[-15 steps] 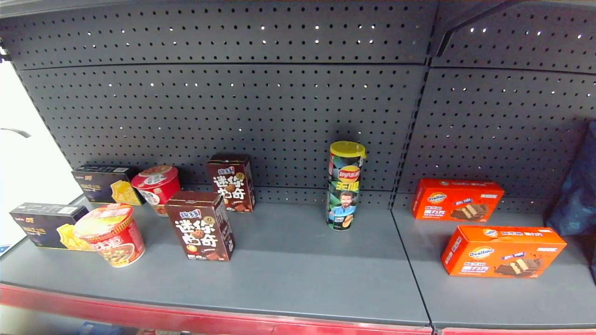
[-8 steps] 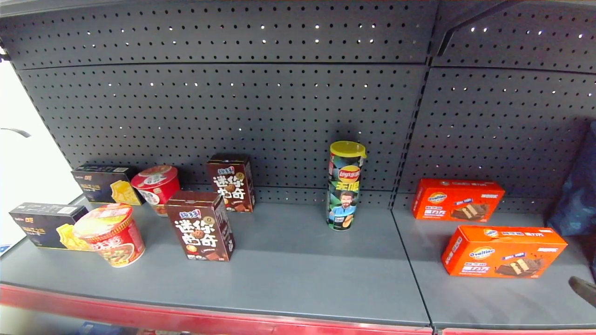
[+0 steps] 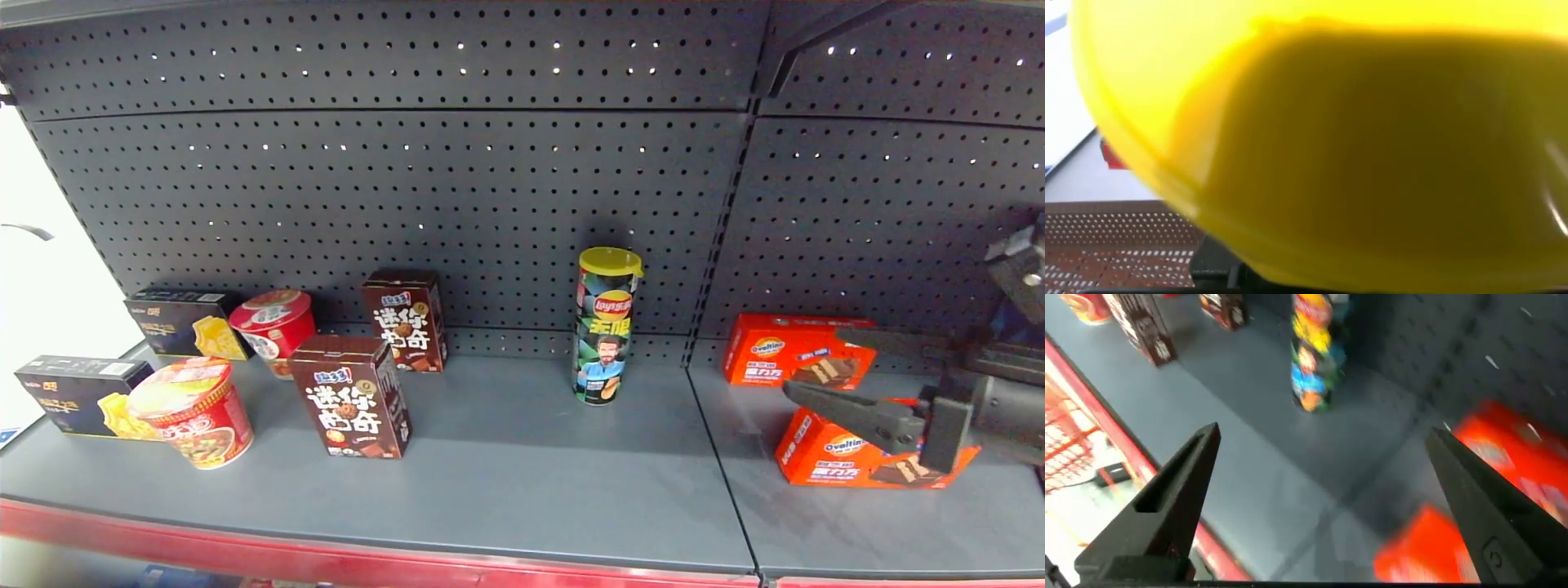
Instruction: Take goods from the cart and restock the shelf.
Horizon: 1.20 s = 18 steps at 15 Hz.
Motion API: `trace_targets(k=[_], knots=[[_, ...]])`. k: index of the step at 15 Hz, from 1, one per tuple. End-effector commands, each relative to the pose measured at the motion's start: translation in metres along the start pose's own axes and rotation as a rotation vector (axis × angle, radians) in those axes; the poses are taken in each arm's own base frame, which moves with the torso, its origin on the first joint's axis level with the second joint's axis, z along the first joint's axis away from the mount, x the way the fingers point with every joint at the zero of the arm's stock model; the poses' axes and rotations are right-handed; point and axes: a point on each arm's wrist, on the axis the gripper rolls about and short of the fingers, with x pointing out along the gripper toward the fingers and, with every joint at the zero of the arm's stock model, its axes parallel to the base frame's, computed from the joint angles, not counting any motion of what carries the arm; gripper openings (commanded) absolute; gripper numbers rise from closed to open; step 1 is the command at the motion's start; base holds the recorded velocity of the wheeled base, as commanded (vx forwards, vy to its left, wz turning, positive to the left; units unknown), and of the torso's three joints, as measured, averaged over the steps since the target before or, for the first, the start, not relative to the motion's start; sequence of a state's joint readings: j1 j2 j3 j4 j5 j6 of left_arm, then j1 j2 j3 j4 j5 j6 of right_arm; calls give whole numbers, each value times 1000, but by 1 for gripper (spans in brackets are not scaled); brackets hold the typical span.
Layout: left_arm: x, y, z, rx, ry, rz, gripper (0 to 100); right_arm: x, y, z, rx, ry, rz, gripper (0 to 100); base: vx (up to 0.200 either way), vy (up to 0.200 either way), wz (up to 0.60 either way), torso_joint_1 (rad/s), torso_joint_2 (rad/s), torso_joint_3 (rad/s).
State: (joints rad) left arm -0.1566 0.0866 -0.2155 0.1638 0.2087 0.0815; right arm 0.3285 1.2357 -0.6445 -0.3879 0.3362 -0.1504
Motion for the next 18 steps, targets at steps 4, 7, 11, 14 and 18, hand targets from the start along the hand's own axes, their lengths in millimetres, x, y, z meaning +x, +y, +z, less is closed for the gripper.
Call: trace_targets(k=[4,7,11,14,18], knots=[[-3,0,9,-6,-34,-83,0,97,-21,0,-36,72,136,100,0,0,0,0,0,0],[-2,-1,6,-3,-24,-96,0,128,-29,-7,-38,88,206,100,0,0,0,0,0,0],[-4,3,13,-9,-53,-165,0,150,-33,-15,-28,103,239,100,0,0,0,0,0,0],[-5,6,37,-14,-80,-194,0,168,-37,-25,-23,114,241,100,0,0,0,0,0,0],[-3,6,43,-32,-70,-195,0,194,-41,-36,-24,114,246,100,0,0,0,0,0,0]])
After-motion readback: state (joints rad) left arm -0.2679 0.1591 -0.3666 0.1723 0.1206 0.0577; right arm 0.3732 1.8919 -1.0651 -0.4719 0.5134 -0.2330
